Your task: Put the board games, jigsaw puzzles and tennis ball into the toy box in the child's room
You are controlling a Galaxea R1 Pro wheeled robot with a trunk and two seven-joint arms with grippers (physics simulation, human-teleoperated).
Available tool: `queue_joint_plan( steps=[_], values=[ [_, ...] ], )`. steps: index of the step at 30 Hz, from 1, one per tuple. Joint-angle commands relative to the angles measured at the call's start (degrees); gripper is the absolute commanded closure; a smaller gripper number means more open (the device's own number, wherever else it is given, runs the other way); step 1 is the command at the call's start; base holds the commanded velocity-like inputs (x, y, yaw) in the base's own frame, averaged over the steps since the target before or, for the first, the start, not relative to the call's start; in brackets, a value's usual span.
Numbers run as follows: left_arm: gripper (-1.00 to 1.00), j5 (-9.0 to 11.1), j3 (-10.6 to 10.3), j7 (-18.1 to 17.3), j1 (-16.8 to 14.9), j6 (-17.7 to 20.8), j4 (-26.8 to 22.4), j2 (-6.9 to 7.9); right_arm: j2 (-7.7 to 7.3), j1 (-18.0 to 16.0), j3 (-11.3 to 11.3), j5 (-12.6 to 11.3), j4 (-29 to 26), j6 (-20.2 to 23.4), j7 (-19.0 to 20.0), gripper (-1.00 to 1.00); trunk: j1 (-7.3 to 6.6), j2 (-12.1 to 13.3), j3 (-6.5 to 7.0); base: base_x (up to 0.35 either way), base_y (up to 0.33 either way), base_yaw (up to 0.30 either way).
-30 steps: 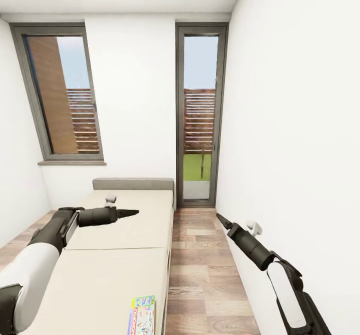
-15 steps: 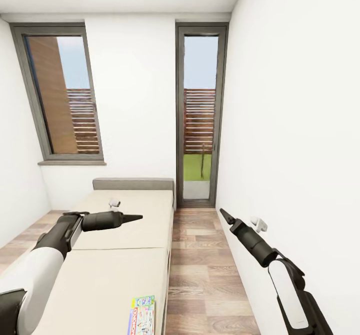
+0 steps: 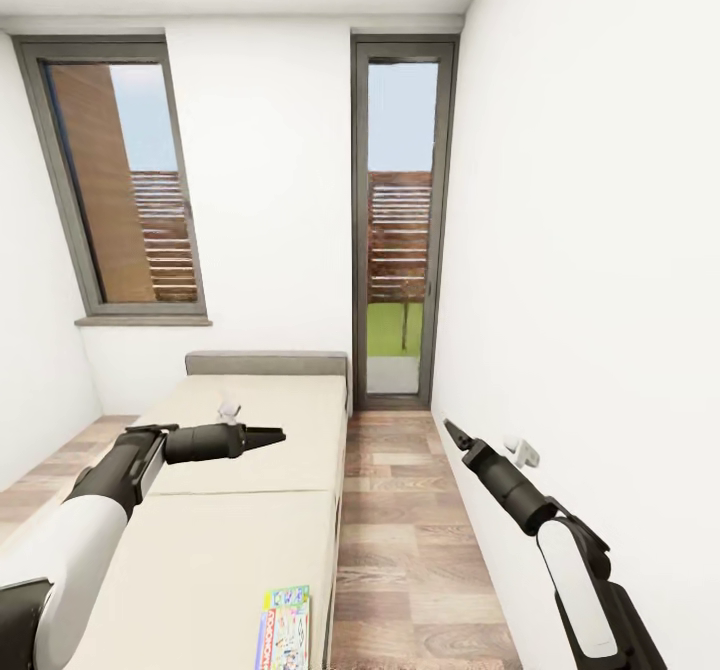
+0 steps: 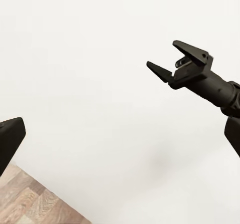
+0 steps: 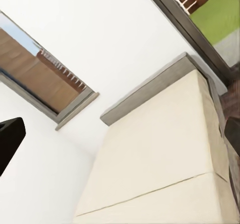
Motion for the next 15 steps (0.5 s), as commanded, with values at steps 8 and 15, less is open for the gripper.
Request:
queue_joint_plan(
  steps=[8,15],
  values=[
    [-1.00,-0.77,0.29,5.20,-0.01,-9.31,-0.01,-0.09,0.01,-0.02,-0.21,-0.27,0.05,0.46,-26.34,-1.00,0.02,-0.05,-0.78,0.000,0.000,0.000],
    [-1.00,-0.89,0.32,11.04,0.02,-8.67,-0.01,-0.12,0.01,-0.02,-0.21,-0.23,0.06,0.46,-26.33,-1.00,0.02,-0.05,-1.43,0.000,0.000,0.000]
  ],
)
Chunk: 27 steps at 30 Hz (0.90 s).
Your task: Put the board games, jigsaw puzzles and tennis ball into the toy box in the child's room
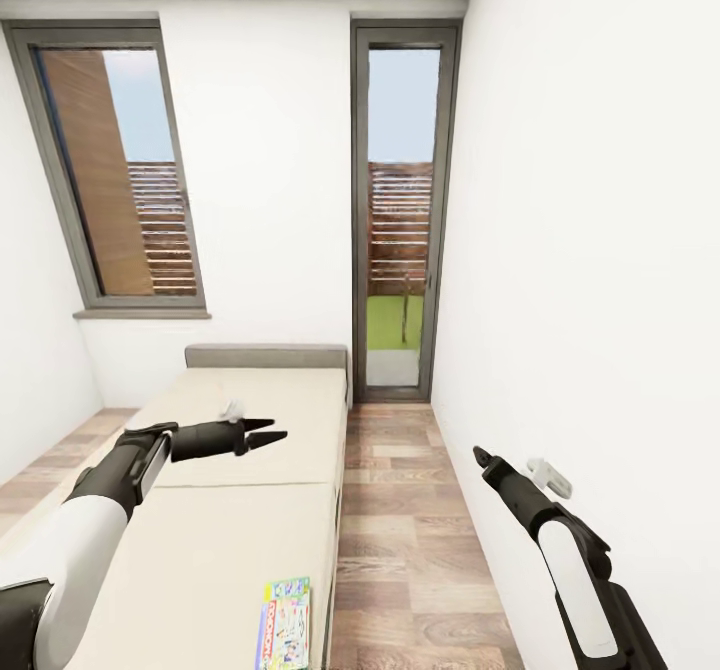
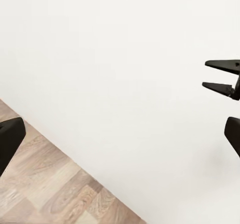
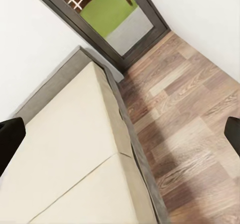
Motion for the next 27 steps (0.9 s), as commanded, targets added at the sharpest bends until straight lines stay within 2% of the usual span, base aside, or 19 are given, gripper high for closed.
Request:
queue_joint_plan(
  steps=[1,14,19,27],
  values=[
    [-1.00,-0.60,0.41,0.33,-0.02,0.68,-0.05,-0.07,0.04,-0.02,-0.07,-0.60,-0.06,0.20,-0.42,-1.00,0.02,-0.06,-0.13,0.000,0.000,0.000],
    [-1.00,-0.54,0.50,9.76,-0.03,2.03,0.03,-0.16,0.04,-0.02,-0.07,-0.58,0.22,0.20,-0.48,-1.00,0.02,-0.06,-1.35,0.000,0.000,0.000],
    [-1.00,-0.54,0.50,12.20,-0.02,2.16,0.03,-0.60,0.02,-0.02,-0.07,-0.56,0.26,0.20,-0.43,-1.00,0.02,-0.06,-1.81,0.000,0.000,0.000],
    [-1.00,-0.53,0.51,18.36,-0.05,3.31,0.04,-1.30,0.03,-0.02,0.00,-0.55,0.30,0.20,-0.43,-1.00,0.02,-0.06,-2.56,0.000,0.000,0.000]
  ],
)
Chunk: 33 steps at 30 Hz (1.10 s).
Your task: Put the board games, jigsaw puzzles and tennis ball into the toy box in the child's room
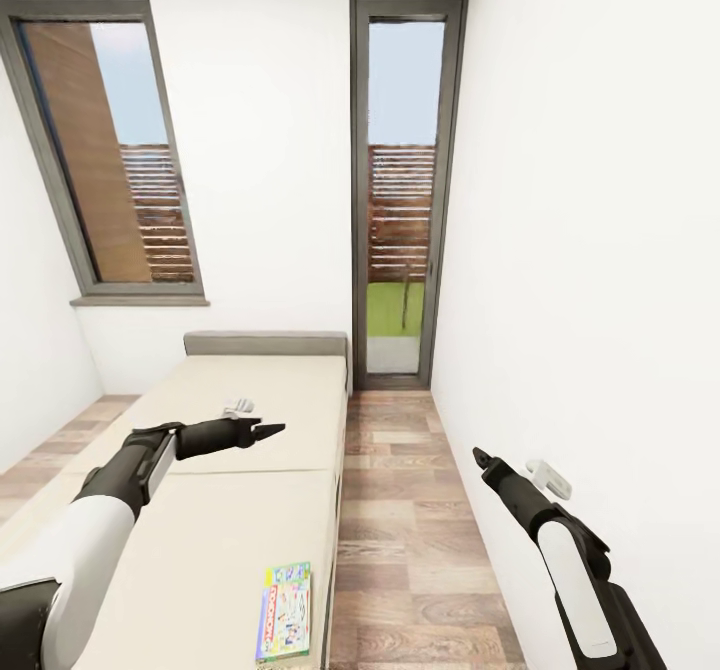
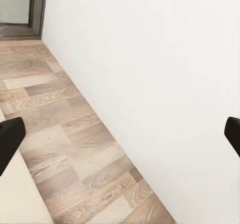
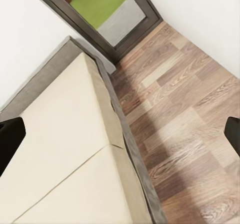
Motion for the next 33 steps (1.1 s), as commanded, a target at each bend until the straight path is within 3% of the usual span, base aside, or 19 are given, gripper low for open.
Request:
queue_joint_plan(
  steps=[1,5,10,18,22,27,33],
  values=[
    [-1.00,-0.57,0.44,-0.04,-0.02,0.65,-0.06,-0.11,0.04,-0.02,-0.07,-0.60,-0.07,0.20,-0.40,-1.00,0.02,-0.06,-0.13,0.000,0.000,0.000],
    [-1.00,-0.57,0.45,3.04,-0.04,1.26,-0.06,-0.40,0.04,-0.02,-0.07,-0.60,0.05,0.20,-0.45,-1.00,0.02,-0.06,-0.50,0.000,0.000,0.000],
    [-1.00,-0.57,0.45,10.31,-0.06,1.50,-0.06,-1.19,0.04,-0.07,-0.01,-0.60,0.78,0.20,-0.52,-1.00,0.02,-0.06,-0.97,0.000,0.000,0.000],
    [-1.00,-0.64,0.44,18.35,-0.02,2.94,-0.06,-3.12,-0.01,-0.44,-0.04,-0.25,6.35,0.13,-0.63,-1.00,0.02,-0.06,-1.72,0.000,0.000,0.029],
    [-1.00,-0.66,0.43,24.99,-0.05,3.42,-0.06,-4.13,0.12,-0.58,-0.10,2.89,7.62,0.11,-0.76,-1.00,0.02,-0.06,-2.09,0.000,0.000,0.080],
    [-1.00,-0.59,0.43,35.02,-0.02,3.56,-0.06,-6.01,0.77,-0.63,-0.27,9.61,8.06,0.07,-0.95,-1.00,0.02,-0.06,-2.56,0.000,0.000,0.087],
    [-1.00,-0.58,0.43,42.46,-0.02,3.60,-0.03,-8.13,0.97,-0.84,-0.25,11.96,8.62,0.09,-1.06,-1.00,0.02,-0.06,-3.13,0.000,0.000,0.089]
  ],
)
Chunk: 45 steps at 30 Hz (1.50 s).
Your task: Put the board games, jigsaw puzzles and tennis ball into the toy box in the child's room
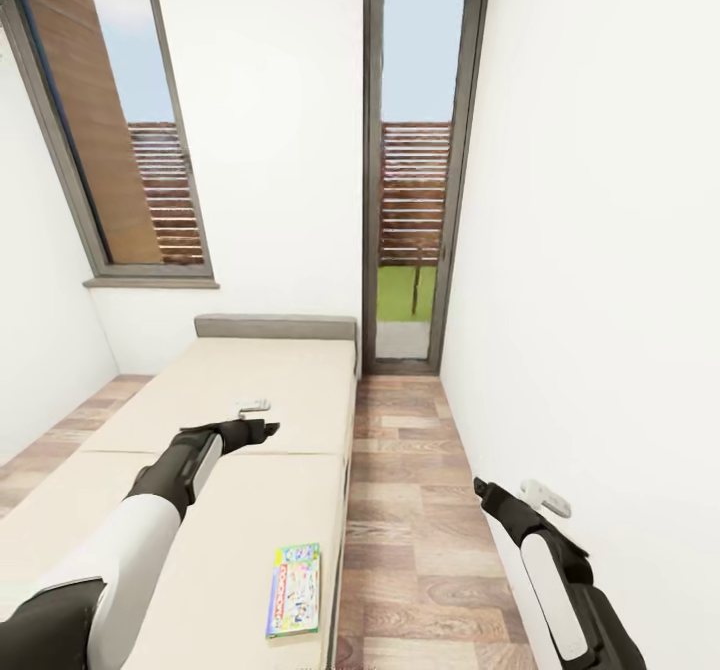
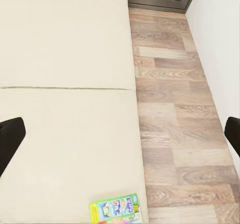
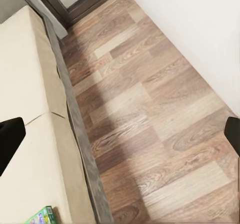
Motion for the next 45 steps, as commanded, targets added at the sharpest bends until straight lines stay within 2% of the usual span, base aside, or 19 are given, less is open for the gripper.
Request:
queue_joint_plan(
  steps=[1,4,7,12,16,21,45],
  values=[
    [-1.00,-0.60,0.39,0.46,-0.04,0.25,-0.04,-0.32,0.02,-0.07,-0.06,-0.47,0.17,0.18,-0.40,-1.00,0.03,-0.10,-0.18,0.000,0.000,0.090],
    [-1.00,-0.60,0.39,4.90,-0.02,0.24,0.04,-1.70,-0.20,-0.51,-0.05,-0.13,1.51,0.19,-0.57,-1.00,0.03,-0.10,-0.46,0.000,0.000,0.090],
    [-1.00,-0.60,0.34,7.71,-0.03,0.24,0.06,-2.78,-0.30,-1.10,-0.05,-0.03,2.39,0.24,-0.68,-1.00,0.03,-0.10,-0.74,0.000,0.000,0.090],
    [-1.00,-0.60,-0.87,10.03,-0.02,0.24,0.07,-4.02,-0.31,-1.55,-0.05,0.02,3.56,0.27,-0.74,-1.00,0.03,-0.10,-1.21,0.000,0.000,0.090],
    [-1.00,-0.54,-2.96,10.51,0.00,0.24,0.07,-4.35,-0.32,-1.65,-0.05,0.06,3.88,0.34,-0.72,-1.00,0.03,-0.10,-1.58,0.000,0.000,0.090],
    [-1.00,-0.52,-4.12,10.60,0.06,0.24,0.08,-4.46,-0.44,-1.63,-0.01,0.11,3.97,0.31,-0.58,-1.00,0.03,-0.10,-1.90,0.000,0.000,0.060],
    [-1.00,-0.56,-4.53,10.60,0.08,0.24,0.08,-4.41,-0.45,-1.59,0.04,0.07,3.89,0.33,-0.34,-1.00,0.03,-0.10,-1.99,0.000,0.000,-0.081]
  ],
)
